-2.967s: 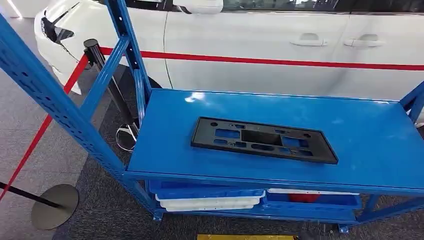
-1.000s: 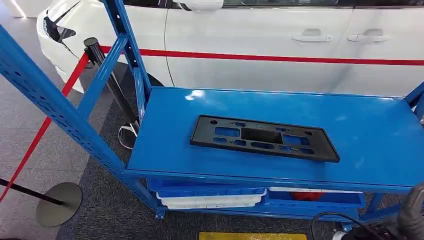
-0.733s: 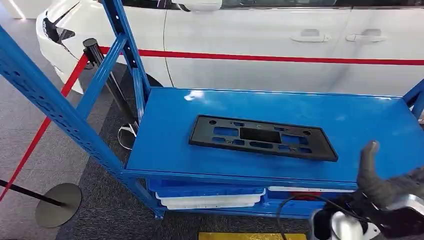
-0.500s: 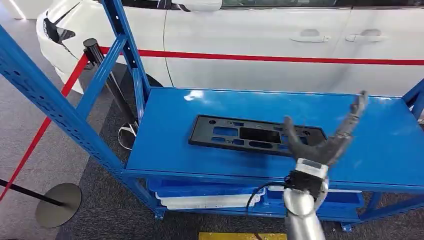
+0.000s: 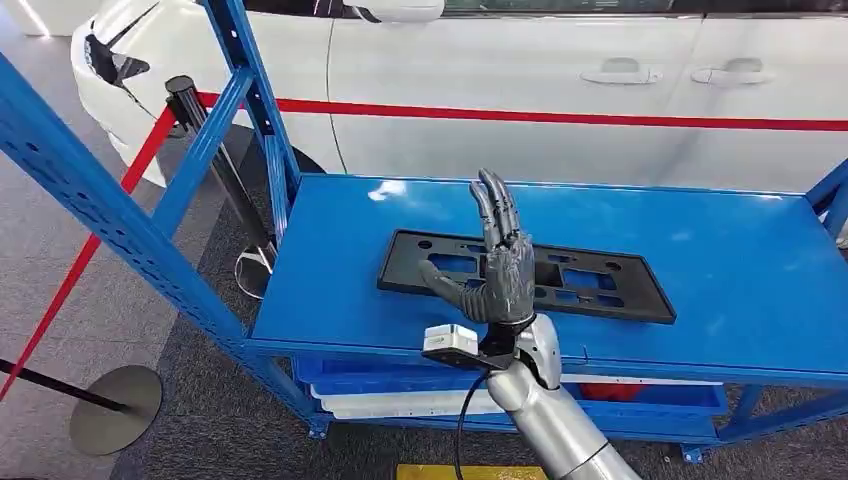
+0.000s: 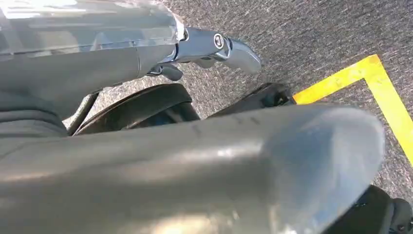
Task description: Take the parts from the cabinet and place them on the table.
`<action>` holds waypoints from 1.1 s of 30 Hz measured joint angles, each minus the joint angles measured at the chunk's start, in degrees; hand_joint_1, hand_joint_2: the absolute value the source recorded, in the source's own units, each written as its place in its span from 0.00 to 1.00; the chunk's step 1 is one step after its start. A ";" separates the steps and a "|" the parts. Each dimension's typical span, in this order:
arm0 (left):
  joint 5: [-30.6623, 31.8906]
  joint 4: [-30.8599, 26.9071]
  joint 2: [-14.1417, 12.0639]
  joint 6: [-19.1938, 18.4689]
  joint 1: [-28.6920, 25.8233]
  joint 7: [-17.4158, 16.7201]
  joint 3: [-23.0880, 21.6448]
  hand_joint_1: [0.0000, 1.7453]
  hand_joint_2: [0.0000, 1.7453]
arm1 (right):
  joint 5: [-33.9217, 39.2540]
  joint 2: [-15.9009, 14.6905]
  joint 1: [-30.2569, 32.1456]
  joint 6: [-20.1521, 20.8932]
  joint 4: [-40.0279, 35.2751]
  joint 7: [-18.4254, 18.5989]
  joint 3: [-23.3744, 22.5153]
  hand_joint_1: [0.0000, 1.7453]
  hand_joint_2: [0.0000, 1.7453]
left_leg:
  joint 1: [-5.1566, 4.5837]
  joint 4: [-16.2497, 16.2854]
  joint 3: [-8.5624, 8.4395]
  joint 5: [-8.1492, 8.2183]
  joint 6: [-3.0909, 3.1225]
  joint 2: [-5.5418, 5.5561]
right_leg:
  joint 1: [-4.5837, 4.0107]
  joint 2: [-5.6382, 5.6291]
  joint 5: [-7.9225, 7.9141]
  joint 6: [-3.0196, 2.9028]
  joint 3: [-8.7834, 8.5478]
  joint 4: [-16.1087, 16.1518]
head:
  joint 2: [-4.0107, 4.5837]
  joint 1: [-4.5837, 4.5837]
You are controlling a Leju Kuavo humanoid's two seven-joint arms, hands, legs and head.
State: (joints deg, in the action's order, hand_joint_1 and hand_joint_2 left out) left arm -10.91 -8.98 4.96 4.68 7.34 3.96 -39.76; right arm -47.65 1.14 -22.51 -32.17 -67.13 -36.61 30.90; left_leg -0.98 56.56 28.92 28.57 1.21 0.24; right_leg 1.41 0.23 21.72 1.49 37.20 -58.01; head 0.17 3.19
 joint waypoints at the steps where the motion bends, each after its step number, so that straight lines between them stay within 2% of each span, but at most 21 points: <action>1: 0.18 0.00 -0.02 -0.05 0.01 0.00 -0.02 0.00 0.00 | 0.44 -0.20 -0.17 0.00 0.55 -0.20 0.51 0.00 1.00 | 0.00 0.00 0.00 0.00 0.00 0.00 | 0.00 0.00 0.00 0.00 0.00 0.01 | 0.00 0.00; 8: 0.26 0.00 -0.09 -0.26 0.08 0.13 -0.44 0.00 0.00 | 1.12 -1.51 -1.20 0.57 4.53 0.04 3.50 0.00 1.00 | 0.00 0.00 0.01 0.01 0.00 0.00 | 0.00 0.00 0.00 0.00 0.00 0.02 | 0.00 0.00; 12: 0.22 0.00 -0.11 -0.29 0.09 0.35 -0.44 0.00 0.00 | -1.44 -1.88 -3.31 1.36 8.36 3.35 5.62 0.00 1.00 | 0.00 0.01 0.00 0.00 0.00 0.00 | -0.01 0.00 -0.01 0.00 0.00 0.02 | 0.00 0.00; 16: 0.13 0.00 -0.17 -0.29 0.09 0.50 -0.44 0.00 0.00 | -3.01 -2.01 -4.89 1.55 11.57 4.76 6.93 0.00 1.00 | 0.02 0.01 0.01 0.00 -0.01 0.00 | -0.03 0.00 -0.01 -0.01 0.00 0.01 | 0.00 0.00; 33: -0.41 0.00 -0.39 0.13 0.05 0.85 -0.44 0.00 0.00 | -4.48 -1.97 -6.56 1.66 16.84 5.22 8.57 0.00 1.00 | 0.03 0.01 0.05 0.00 0.00 0.00 | -0.03 0.01 -0.01 -0.01 0.01 0.02 | 0.00 0.00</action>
State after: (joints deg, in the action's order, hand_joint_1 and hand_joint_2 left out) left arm -11.32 -8.98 4.57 4.81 7.39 4.81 -40.19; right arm -52.13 -0.83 -29.07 -30.51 -50.29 -31.39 39.47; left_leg -0.95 56.57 28.97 28.57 1.21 0.24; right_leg 1.38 0.24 21.71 1.49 37.21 -57.99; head 0.17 3.19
